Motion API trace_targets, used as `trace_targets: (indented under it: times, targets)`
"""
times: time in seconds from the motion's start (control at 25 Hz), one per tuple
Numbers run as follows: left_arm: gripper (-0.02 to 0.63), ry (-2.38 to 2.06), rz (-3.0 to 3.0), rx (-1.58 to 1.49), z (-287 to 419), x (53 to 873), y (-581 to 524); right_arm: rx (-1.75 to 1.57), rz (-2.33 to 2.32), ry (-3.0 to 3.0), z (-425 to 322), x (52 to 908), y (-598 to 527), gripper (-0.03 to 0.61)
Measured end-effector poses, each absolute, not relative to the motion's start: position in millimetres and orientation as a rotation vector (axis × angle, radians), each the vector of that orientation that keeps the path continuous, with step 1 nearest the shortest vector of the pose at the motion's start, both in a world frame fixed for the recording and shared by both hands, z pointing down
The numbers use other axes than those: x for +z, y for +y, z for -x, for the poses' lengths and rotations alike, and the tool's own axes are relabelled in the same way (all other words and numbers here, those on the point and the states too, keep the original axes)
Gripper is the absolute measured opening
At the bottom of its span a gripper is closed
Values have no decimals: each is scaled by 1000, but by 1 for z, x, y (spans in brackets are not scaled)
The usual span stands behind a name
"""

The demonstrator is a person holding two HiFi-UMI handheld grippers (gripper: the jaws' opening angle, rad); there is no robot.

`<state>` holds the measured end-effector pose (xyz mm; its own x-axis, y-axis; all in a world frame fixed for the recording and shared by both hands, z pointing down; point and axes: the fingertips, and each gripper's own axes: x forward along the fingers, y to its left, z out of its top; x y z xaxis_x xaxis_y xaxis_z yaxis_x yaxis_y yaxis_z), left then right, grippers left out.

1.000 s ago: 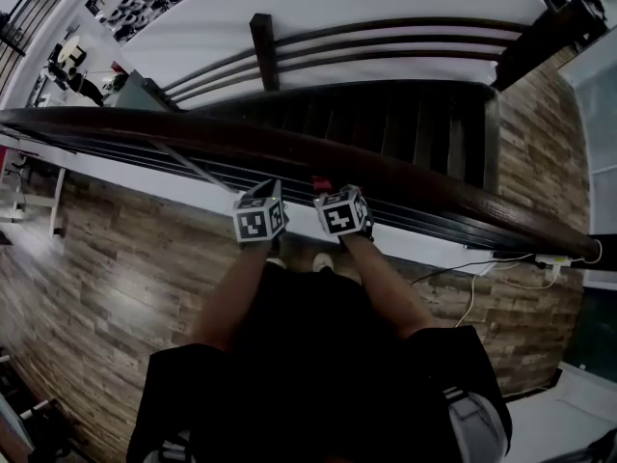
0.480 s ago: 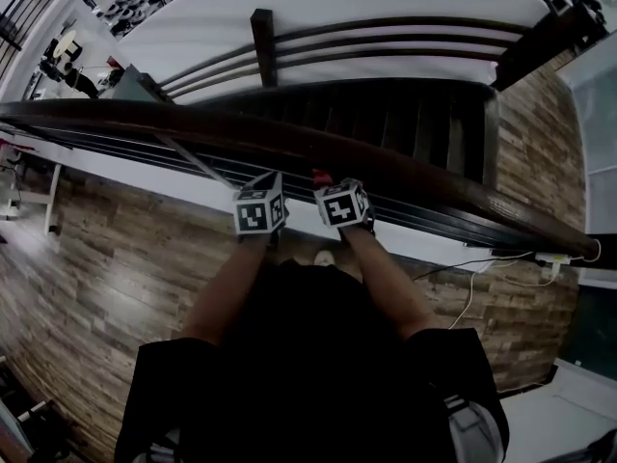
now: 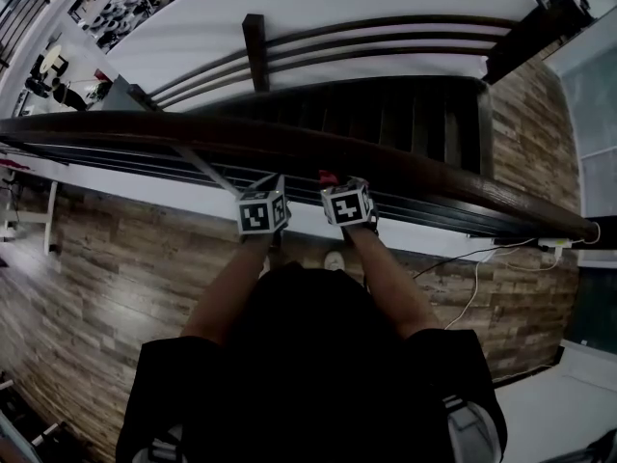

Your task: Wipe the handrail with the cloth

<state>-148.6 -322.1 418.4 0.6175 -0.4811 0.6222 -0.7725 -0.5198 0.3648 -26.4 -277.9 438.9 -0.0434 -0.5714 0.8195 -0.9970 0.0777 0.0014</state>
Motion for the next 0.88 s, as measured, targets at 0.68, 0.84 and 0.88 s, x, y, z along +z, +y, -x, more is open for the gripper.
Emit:
trace_targets:
  times: [0.68, 0.84, 0.88]
  targets:
    - [0, -955, -2223, 658, 227, 432, -347, 758, -1714, -1716, 83, 432, -322, 52]
    - [0, -942, -2228, 657, 233, 431, -350, 799, -1702, -1676, 91, 434, -318, 52]
    - [0, -940, -2228, 654, 235, 431, -351, 794, -1705, -1681, 94, 434, -321, 52]
